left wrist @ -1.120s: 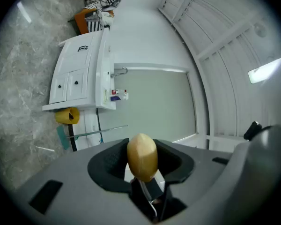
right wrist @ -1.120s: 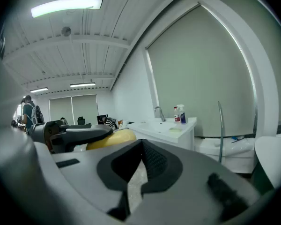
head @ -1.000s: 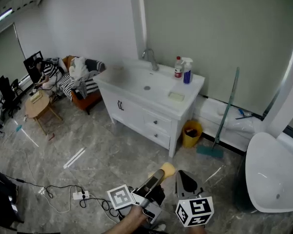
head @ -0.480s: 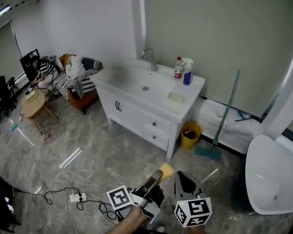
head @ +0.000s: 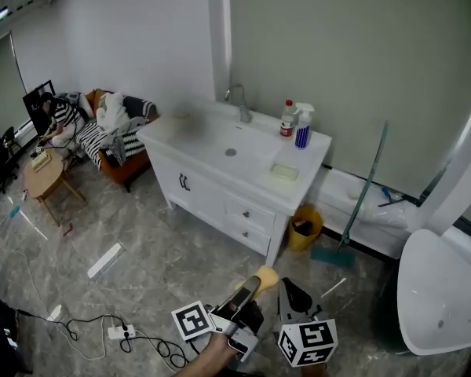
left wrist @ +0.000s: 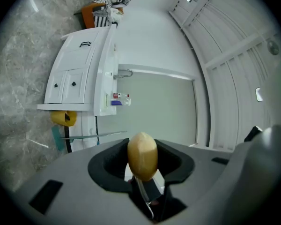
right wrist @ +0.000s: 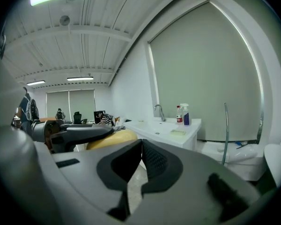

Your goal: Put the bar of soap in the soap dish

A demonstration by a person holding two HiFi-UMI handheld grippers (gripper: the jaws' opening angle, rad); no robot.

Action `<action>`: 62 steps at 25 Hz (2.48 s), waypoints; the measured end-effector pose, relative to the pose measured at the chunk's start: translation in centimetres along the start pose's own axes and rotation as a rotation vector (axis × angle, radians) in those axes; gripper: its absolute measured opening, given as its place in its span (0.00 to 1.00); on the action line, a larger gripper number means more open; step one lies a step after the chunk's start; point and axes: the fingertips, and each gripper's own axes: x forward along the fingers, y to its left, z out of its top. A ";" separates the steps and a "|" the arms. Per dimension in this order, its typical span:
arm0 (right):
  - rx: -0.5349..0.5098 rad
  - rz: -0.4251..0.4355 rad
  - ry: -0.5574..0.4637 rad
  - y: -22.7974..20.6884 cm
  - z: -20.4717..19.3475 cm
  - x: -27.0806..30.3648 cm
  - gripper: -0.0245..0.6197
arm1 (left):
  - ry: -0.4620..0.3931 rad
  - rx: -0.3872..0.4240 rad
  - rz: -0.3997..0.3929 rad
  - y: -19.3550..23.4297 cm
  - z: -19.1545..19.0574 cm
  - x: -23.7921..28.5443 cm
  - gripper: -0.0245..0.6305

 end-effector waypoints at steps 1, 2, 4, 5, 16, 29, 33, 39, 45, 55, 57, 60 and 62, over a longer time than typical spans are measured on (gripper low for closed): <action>0.000 -0.004 0.001 -0.1 0.2 0.6 0.06 | 0.000 -0.003 0.001 0.1 0.6 0.4 0.28; 0.000 -0.009 0.001 -0.2 0.4 1.2 0.06 | 0.001 -0.005 0.002 0.2 1.2 0.7 0.28; -0.002 -0.020 0.001 -0.4 0.9 2.4 0.05 | 0.006 -0.008 0.002 0.4 2.5 1.4 0.28; -0.003 -0.025 0.001 -0.5 1.1 3.1 0.06 | 0.009 -0.009 0.001 0.4 3.1 1.9 0.28; -0.020 -0.074 0.008 0.0 3.2 9.5 0.05 | 0.051 -0.034 0.001 1.2 9.1 4.7 0.28; -0.040 -0.116 0.014 0.4 4.5 13.5 0.06 | 0.069 -0.060 -0.003 1.9 13.5 6.2 0.28; -0.045 -0.120 0.010 0.3 4.7 14.0 0.06 | 0.074 -0.055 -0.002 1.9 13.9 6.6 0.28; -0.031 -0.115 0.008 -0.9 4.7 15.2 0.05 | 0.068 -0.055 0.004 2.4 14.7 8.0 0.28; -0.024 -0.101 0.001 -2.4 4.9 16.9 0.06 | 0.059 -0.043 0.009 2.9 15.6 9.9 0.28; -0.002 -0.100 0.006 -8.1 5.8 20.7 0.06 | 0.071 -0.036 0.023 4.4 16.3 16.4 0.28; 0.005 -0.097 0.007 -9.2 5.9 21.6 0.06 | 0.067 -0.042 0.029 4.8 16.6 17.7 0.28; 0.010 -0.089 0.012 -10.7 6.1 22.9 0.06 | 0.060 -0.047 0.039 5.5 17.0 19.5 0.28; 0.012 -0.084 0.016 -11.9 6.3 23.7 0.06 | 0.055 -0.043 0.044 5.9 17.3 20.8 0.28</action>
